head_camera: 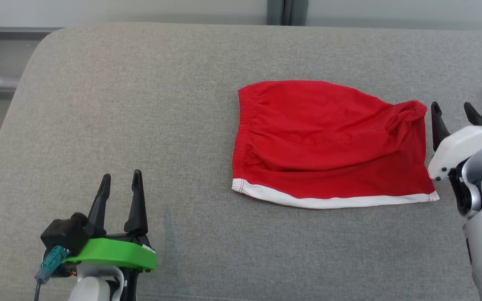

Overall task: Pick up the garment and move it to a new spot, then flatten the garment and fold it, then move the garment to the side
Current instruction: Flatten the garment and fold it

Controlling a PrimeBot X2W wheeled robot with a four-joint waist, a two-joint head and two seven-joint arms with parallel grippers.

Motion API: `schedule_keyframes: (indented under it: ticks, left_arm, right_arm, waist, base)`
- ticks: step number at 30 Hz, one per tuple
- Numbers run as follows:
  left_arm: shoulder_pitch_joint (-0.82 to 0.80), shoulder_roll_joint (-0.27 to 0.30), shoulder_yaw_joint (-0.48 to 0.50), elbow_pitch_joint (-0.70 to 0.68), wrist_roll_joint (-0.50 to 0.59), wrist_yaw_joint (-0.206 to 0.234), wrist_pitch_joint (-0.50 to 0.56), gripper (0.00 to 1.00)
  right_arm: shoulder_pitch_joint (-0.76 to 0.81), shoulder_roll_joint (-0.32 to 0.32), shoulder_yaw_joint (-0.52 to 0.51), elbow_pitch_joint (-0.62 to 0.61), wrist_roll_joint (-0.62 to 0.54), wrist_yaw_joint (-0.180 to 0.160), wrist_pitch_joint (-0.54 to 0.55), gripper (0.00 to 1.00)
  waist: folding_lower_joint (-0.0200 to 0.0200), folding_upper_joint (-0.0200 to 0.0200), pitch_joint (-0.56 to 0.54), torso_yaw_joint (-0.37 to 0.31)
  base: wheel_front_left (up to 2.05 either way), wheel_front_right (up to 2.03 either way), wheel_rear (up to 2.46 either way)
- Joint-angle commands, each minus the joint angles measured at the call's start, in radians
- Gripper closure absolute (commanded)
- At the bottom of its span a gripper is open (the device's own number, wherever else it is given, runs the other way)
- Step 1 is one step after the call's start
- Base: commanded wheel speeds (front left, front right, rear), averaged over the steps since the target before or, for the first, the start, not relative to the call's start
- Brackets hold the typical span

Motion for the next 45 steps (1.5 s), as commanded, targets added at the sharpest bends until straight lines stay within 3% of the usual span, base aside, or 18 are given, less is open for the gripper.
schedule_keyframes:
  ticks: [1,6,13,23,45]
  left_arm:
    - [0.020,0.001,0.005,0.005,0.003,0.004,-0.003,0.00]
    - [0.054,0.001,0.017,0.015,0.015,0.001,-0.003,0.00]
    - [0.090,0.001,0.039,-0.009,0.044,-0.005,-0.003,0.00]
    - [0.141,0.002,0.068,-0.015,0.088,-0.010,-0.003,0.00]
    - [0.149,0.002,0.055,-0.008,0.075,-0.011,-0.003,0.00]
  right_arm:
    - [0.048,0.023,-0.020,-0.028,-0.015,0.000,-0.051,0.00]
    - [0.183,0.097,-0.051,-0.150,-0.031,0.000,-0.206,0.00]
    - [0.336,0.108,0.079,-0.309,-0.006,0.000,-0.301,0.00]
    - [0.433,0.088,0.185,-0.329,0.059,0.000,-0.303,0.00]
    - [0.454,0.107,0.161,-0.309,0.080,0.000,-0.270,0.00]
  waist:
    - [0.0000,0.0000,-0.039,-0.021]
    - [0.0000,0.0000,-0.093,-0.061]
    - [0.0000,0.0000,-0.143,-0.124]
    - [0.0000,0.0000,-0.194,-0.191]
    - [0.0000,0.0000,-0.187,-0.187]
  base:
    - [0.00,0.00,0.00]
    - [0.00,0.00,0.00]
    - [0.00,0.00,0.00]
    - [0.00,0.00,0.00]
    - [0.00,0.00,0.00]
